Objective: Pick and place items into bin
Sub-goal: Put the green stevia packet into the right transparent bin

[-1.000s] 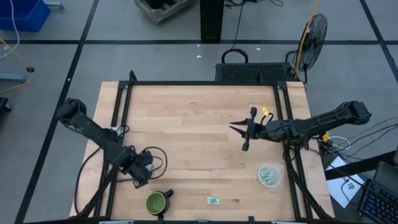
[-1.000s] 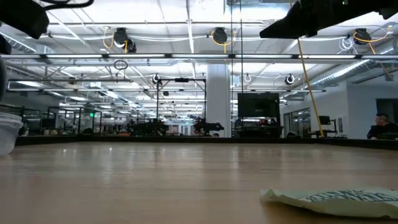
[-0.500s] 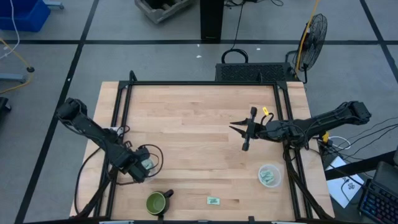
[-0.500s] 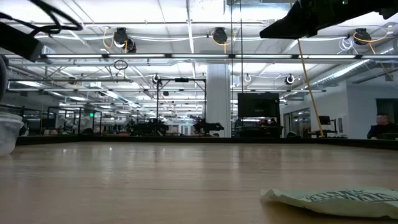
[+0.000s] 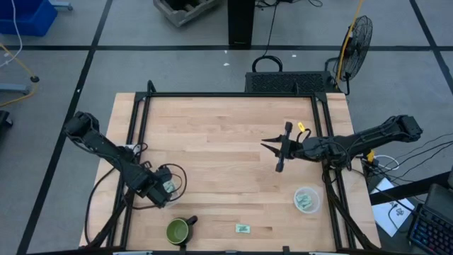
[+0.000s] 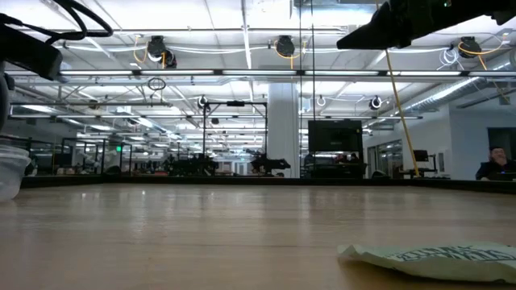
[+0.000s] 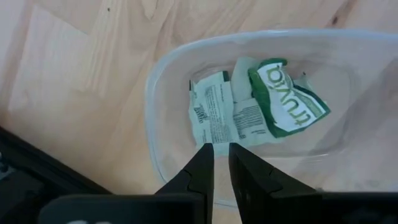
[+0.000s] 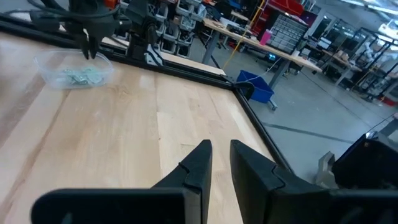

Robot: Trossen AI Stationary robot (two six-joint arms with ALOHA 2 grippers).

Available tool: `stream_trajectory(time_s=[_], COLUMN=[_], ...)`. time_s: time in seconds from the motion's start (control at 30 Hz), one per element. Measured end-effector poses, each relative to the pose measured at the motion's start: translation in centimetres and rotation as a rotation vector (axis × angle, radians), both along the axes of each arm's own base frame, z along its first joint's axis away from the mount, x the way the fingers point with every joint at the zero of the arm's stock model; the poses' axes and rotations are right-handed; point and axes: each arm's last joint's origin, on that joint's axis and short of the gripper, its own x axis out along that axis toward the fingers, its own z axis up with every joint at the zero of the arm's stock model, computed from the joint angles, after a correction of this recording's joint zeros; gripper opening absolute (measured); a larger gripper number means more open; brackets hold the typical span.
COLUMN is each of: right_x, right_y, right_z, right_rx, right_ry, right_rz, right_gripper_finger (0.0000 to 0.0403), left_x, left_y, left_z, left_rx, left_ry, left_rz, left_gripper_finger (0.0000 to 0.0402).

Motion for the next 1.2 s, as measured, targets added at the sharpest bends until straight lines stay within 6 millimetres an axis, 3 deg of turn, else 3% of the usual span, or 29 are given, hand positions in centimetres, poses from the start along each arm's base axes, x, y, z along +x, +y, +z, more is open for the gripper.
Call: stream_trajectory(time_s=[0.1,0.23,0.37,0.57,0.8,1.0,1.2], right_x=[0.0,0.2,1.1,2.5,3.8,4.2,6.8], right_y=[0.1,0.8,1.3,1.9,4.6,8.6,11.5], right_z=[0.0,-0.1,0.0,-2.6,-6.2,-8.1,-8.1], right_rx=[-0.036,-0.063,-0.04,0.198,0.426,0.453,0.441], right_ry=[0.017,0.032,-0.03,0.127,0.303,0.35,0.362], right_rz=[0.056,0.3,0.385,0.411,0.513,0.67,0.719], right_gripper_finger=[0.005,0.005,0.0054,0.0087,0.0155,0.0177,0.0174], left_x=[0.1,0.6,2.0,4.3,5.4,5.7,6.1], left_y=[0.1,0.4,0.8,1.2,1.7,2.3,3.2], left_z=[0.0,0.3,2.0,8.0,13.8,14.9,14.8], left_rx=[0.0,-0.009,-0.018,0.129,0.466,0.59,0.591], left_ry=[0.0,-0.005,-0.072,-0.365,-0.569,-0.582,-0.581], left_rz=[-0.002,-0.011,-0.053,-0.26,-0.484,-0.503,-0.438], left_gripper_finger=[0.0053,0.0041,0.0025,0.0004,0.0024,0.0025,0.0026])
